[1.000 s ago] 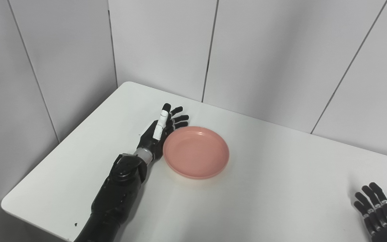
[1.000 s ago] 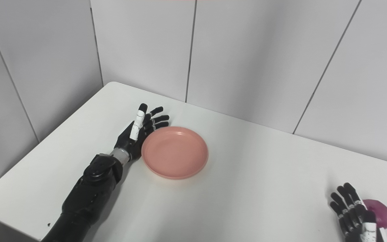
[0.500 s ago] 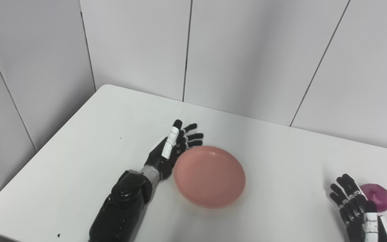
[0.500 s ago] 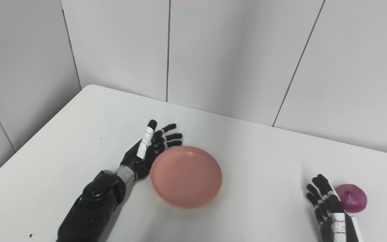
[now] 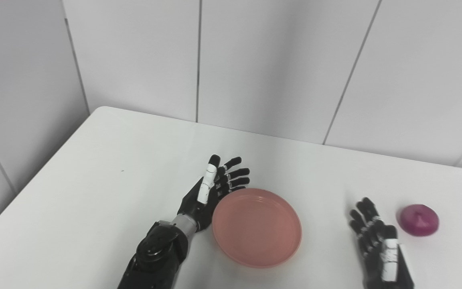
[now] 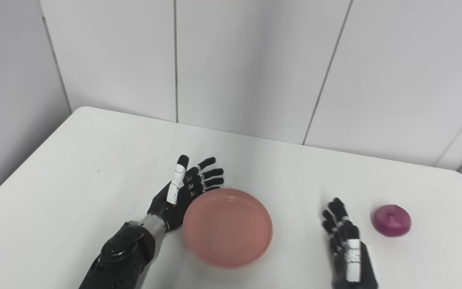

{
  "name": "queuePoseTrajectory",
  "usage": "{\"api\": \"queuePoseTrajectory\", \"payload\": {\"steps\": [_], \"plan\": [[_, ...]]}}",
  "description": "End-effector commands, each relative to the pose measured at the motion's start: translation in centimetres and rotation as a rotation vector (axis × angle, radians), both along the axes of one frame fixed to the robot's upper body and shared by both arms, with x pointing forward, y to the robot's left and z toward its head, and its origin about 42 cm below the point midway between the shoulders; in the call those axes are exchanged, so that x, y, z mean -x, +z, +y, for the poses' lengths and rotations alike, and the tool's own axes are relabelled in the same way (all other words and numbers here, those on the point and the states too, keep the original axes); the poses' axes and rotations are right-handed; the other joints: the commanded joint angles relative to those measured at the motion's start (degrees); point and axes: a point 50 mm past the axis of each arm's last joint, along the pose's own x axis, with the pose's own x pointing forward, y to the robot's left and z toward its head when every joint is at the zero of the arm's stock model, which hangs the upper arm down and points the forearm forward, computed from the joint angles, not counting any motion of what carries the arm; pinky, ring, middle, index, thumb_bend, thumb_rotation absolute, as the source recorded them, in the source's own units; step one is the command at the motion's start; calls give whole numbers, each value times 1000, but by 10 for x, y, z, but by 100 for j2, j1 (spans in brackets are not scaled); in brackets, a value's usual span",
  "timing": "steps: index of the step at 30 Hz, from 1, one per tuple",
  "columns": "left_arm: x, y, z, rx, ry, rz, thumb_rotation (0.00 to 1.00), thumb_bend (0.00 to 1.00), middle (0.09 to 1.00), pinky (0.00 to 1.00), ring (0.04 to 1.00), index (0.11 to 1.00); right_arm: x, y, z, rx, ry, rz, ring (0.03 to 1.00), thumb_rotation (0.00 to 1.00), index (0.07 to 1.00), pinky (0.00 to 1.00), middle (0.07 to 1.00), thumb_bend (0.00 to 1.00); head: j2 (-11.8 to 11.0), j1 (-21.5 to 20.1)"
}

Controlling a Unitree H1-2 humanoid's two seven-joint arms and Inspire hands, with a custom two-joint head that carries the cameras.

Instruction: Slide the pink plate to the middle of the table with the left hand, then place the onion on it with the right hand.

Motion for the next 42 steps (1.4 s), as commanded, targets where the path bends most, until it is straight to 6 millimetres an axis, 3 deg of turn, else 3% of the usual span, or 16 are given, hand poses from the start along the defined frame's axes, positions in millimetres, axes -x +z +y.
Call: {"api": "queuePoseTrajectory", "payload": {"steps": [1, 13, 24, 28, 35, 42], "plan": [[0, -1, -2, -5, 9, 24, 1000, 853, 821, 829, 827, 877, 21, -31, 17, -54, 0, 128, 956, 953, 954, 977, 959, 875, 22, -111], [0, 1, 18, -5, 2, 37, 1000, 837, 836, 843, 846, 891, 14, -25, 46, -55, -13, 124, 962, 943, 964, 979, 963, 894, 135, -955], [-2, -2, 34, -28, 19, 39, 1000, 834, 832, 836, 838, 883, 13, -18, 53, -41, -63, 108, 936, 879, 940, 948, 927, 931, 143, -1195], [-6, -3, 40, -47, 34, 34, 1000, 843, 822, 837, 833, 880, 13, 8, 44, 38, -85, 14, 885, 857, 910, 859, 892, 917, 86, -1270], [-13, -10, 42, -43, 38, 38, 1000, 843, 825, 846, 836, 884, 8, 57, 21, 233, -120, -145, 842, 847, 885, 800, 850, 904, 5, -1389], [-14, -13, 43, -40, 47, 33, 999, 843, 816, 832, 825, 880, -1, 94, -1, 415, -145, -239, 821, 836, 884, 740, 834, 864, -77, -1555]]}}
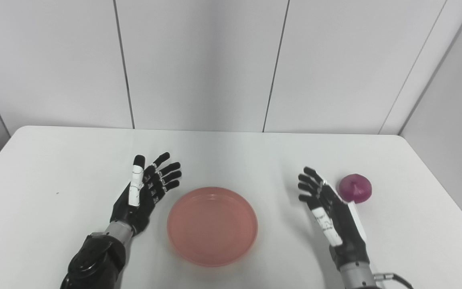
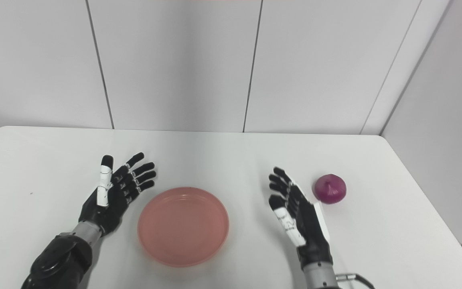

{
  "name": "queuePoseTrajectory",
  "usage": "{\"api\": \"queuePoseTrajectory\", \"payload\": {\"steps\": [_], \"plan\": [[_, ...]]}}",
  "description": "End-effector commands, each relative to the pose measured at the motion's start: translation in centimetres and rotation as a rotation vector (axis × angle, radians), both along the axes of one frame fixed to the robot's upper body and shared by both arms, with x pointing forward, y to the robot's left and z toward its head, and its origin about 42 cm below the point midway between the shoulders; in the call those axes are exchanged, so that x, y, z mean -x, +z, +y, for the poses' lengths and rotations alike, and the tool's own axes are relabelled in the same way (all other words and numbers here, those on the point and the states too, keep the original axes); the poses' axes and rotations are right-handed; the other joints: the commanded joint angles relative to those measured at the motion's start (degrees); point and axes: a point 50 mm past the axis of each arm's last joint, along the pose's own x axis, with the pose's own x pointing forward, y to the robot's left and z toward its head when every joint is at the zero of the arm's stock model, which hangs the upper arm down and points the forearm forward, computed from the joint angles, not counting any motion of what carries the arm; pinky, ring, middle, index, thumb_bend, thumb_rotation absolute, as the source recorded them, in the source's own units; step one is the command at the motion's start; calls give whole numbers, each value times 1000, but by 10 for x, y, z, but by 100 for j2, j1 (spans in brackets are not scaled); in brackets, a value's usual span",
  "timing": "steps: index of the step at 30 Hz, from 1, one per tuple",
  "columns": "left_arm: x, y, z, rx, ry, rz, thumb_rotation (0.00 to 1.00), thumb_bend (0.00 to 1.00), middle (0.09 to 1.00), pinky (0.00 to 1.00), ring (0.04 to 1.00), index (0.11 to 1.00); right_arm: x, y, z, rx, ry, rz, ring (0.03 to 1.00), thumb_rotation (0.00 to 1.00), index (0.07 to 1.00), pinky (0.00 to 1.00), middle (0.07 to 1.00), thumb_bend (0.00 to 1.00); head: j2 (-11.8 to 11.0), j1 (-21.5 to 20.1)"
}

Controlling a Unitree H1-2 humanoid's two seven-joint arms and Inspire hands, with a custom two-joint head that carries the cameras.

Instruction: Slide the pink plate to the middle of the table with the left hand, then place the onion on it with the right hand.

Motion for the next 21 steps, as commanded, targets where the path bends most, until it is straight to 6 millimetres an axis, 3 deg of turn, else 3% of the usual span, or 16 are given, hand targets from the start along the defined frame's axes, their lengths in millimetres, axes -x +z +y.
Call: {"api": "queuePoseTrajectory", "payload": {"steps": [1, 10, 13, 17, 21], "plan": [[1, -12, 3, -11, 8, 50, 997, 844, 816, 828, 824, 878, -5, 25, -5, 69, -13, -64, 810, 851, 882, 727, 828, 865, -11, -41], [1, -15, 8, -1, 8, 54, 1000, 835, 822, 832, 828, 878, -21, 91, -33, 262, -80, -209, 807, 802, 888, 685, 834, 866, -64, -284], [1, -16, 10, -1, 7, 57, 1000, 831, 821, 831, 827, 881, -26, 102, -44, 365, -119, -241, 812, 714, 877, 725, 826, 871, -75, -343], [0, -17, 11, 3, 6, 59, 996, 831, 816, 836, 824, 881, -31, 114, -62, 606, -180, -264, 803, 738, 862, 689, 831, 928, -89, -383], [-1, -18, 12, 3, 4, 63, 989, 837, 814, 837, 823, 880, -41, 124, -79, 782, -190, -229, 785, 642, 866, 675, 845, 936, -110, -407]]}}
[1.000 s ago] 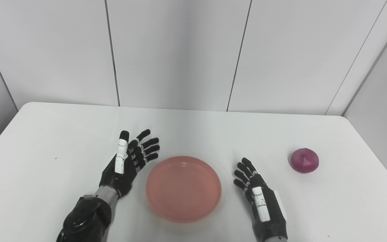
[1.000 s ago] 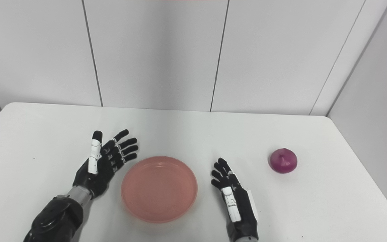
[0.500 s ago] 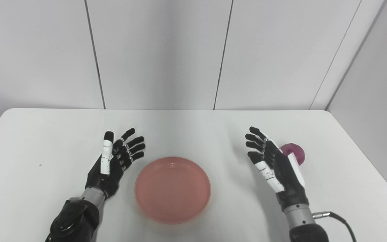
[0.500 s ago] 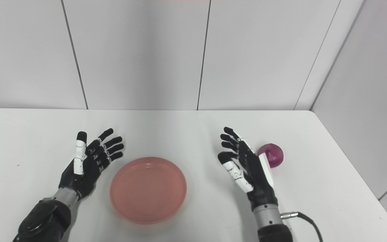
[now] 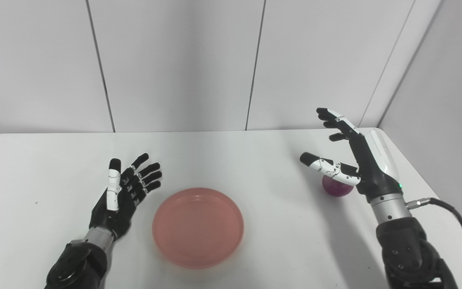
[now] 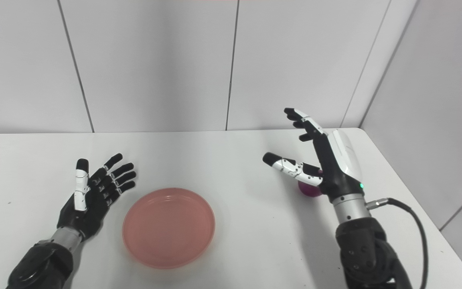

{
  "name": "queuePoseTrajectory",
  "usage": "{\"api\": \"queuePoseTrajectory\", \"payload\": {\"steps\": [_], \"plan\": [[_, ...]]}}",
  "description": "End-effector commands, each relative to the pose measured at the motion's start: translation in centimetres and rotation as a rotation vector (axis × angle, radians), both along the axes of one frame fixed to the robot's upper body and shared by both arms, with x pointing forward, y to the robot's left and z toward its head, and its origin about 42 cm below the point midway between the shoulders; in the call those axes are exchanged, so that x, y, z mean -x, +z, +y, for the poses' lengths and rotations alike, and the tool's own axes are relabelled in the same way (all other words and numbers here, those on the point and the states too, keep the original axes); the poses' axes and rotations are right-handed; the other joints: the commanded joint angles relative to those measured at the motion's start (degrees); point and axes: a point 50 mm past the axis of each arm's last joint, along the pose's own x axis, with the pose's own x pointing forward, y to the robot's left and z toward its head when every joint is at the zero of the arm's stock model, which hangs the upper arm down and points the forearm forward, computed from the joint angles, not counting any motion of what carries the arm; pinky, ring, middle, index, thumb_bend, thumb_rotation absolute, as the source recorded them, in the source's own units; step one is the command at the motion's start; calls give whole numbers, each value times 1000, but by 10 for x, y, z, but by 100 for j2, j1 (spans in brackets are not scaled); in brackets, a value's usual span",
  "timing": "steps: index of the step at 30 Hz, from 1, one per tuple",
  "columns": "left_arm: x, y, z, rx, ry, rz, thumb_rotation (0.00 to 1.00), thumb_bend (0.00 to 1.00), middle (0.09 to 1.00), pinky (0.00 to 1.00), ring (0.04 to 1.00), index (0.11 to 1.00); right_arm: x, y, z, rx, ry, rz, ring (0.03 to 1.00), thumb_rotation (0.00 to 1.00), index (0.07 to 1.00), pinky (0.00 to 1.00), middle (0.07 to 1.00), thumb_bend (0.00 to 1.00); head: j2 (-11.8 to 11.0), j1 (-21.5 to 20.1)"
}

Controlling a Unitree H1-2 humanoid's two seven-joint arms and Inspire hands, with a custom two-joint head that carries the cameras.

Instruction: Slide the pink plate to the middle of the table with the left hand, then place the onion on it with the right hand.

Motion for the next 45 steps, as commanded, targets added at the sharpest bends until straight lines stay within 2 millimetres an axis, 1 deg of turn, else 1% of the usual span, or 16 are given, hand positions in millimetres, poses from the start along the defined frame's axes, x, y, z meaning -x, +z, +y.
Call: {"api": "queuePoseTrajectory", "payload": {"steps": [1, 5, 8, 10, 11, 14, 16, 17, 18, 19, 21, 24, 27, 33, 42, 45], "plan": [[4, -16, 4, -15, 1, 72, 990, 838, 814, 838, 823, 881, -13, 27, -9, 107, -13, -45, 783, 618, 862, 668, 841, 954, -4, -2], [4, -17, 3, -21, -3, 71, 998, 837, 813, 832, 820, 878, -26, 39, -22, 229, -32, 29, 794, 510, 840, 664, 835, 999, -9, -9], [4, -17, 2, -21, -5, 71, 1000, 838, 813, 829, 818, 879, -38, 43, -29, 306, -28, 79, 778, 480, 833, 643, 825, 1000, -15, -13], [4, -16, 1, -17, -5, 71, 998, 836, 813, 829, 819, 881, -44, 46, -34, 356, -35, 128, 764, 410, 823, 619, 816, 1000, -15, -9], [4, -16, 1, -16, -4, 71, 994, 836, 811, 827, 819, 879, -46, 47, -36, 373, -39, 151, 766, 349, 823, 602, 822, 1000, -15, -9], [4, -16, 1, -18, -2, 71, 993, 838, 808, 824, 817, 877, -52, 48, -42, 414, -55, 219, 765, 281, 823, 593, 823, 1000, -27, -1], [4, -17, 2, -19, -2, 72, 997, 840, 811, 830, 820, 878, -56, 49, -44, 444, -67, 256, 766, 259, 823, 591, 823, 1000, -31, -1], [4, -17, 2, -20, -2, 73, 999, 841, 814, 836, 822, 881, -57, 49, -45, 456, -73, 270, 771, 203, 820, 591, 824, 1000, -31, -1], [4, -17, 2, -17, 0, 74, 1000, 841, 815, 838, 823, 882, -61, 50, -47, 466, -80, 290, 773, 184, 819, 590, 824, 1000, -35, 3], [4, -17, 2, -15, 0, 75, 998, 840, 817, 839, 825, 882, -63, 50, -48, 473, -85, 304, 778, 135, 826, 584, 832, 1000, -35, 3], [5, -17, 2, -12, 1, 76, 996, 841, 820, 839, 827, 884, -67, 51, -49, 488, -89, 332, 787, 79, 843, 579, 846, 1000, -35, 6], [5, -17, 2, -10, 1, 77, 996, 837, 821, 840, 829, 887, -75, 52, -48, 544, -94, 372, 796, 27, 856, 569, 860, 1000, -48, 14], [5, -18, 1, -9, 0, 76, 998, 837, 821, 845, 830, 887, -81, 52, -47, 586, -112, 413, 803, 5, 857, 572, 868, 1000, -50, 25], [5, -18, 1, -7, 0, 76, 999, 839, 818, 843, 828, 884, -90, 50, -45, 651, -138, 482, 782, 1, 846, 547, 863, 1000, -47, 36], [5, -19, 1, -6, 3, 77, 995, 841, 813, 839, 825, 880, -98, 42, -49, 653, -134, 512, 782, 22, 838, 552, 857, 1000, -61, 57], [5, -20, 1, -6, 2, 77, 993, 843, 815, 839, 826, 882, -101, 39, -52, 636, -141, 554, 797, 58, 847, 553, 874, 1000, -62, 57]]}}
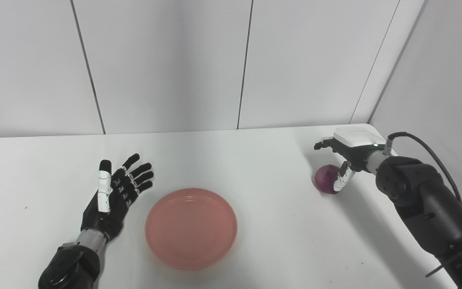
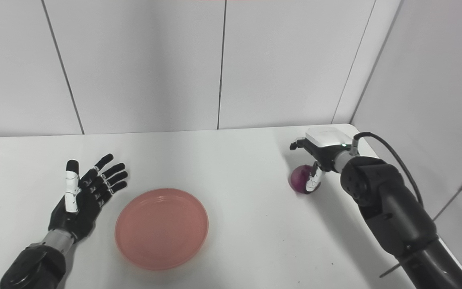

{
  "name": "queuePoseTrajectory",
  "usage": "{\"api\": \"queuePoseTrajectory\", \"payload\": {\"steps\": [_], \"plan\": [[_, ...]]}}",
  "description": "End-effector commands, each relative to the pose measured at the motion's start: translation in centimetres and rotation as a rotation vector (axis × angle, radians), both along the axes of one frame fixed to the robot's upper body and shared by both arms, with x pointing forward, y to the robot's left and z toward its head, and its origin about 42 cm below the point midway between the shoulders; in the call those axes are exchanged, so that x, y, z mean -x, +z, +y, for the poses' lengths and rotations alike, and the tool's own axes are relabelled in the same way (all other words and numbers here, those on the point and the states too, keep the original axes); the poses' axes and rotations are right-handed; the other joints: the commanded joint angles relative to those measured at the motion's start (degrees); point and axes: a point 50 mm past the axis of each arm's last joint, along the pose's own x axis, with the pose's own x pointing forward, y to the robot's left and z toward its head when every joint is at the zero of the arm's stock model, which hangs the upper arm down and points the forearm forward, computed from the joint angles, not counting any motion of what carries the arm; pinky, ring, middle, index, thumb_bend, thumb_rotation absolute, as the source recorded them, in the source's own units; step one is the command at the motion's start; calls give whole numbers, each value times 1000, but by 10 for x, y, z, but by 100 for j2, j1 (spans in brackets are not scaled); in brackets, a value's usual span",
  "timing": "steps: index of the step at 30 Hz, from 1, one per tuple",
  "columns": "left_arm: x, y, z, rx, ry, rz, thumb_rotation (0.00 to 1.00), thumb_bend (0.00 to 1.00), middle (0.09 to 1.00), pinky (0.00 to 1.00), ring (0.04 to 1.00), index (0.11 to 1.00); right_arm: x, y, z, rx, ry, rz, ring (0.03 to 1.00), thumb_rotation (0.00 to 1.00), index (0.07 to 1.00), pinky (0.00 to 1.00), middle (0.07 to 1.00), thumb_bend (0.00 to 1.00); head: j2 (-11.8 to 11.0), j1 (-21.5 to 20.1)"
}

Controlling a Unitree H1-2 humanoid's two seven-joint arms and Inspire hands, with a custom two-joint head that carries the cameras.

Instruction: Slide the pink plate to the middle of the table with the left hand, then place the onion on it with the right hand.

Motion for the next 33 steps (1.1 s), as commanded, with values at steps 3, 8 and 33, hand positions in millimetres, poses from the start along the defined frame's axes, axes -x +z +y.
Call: {"api": "queuePoseTrajectory", "payload": {"steps": [3, 8, 33], "plan": [[6, -19, 2, -8, 1, 83, 993, 844, 815, 840, 826, 882, -10, 32, -5, 6, -41, -28, 816, 77, 857, 567, 889, 1000, 14, 12], [7, -19, 1, -10, 4, 85, 989, 845, 808, 830, 820, 880, -15, 30, -11, 8, -75, 14, 825, 77, 860, 577, 905, 1000, 21, 35], [9, -18, -3, -21, 6, 86, 999, 838, 819, 843, 828, 888, -22, -2, -19, -84, -81, 78, 809, 81, 850, 604, 894, 1000, 47, 152]]}}
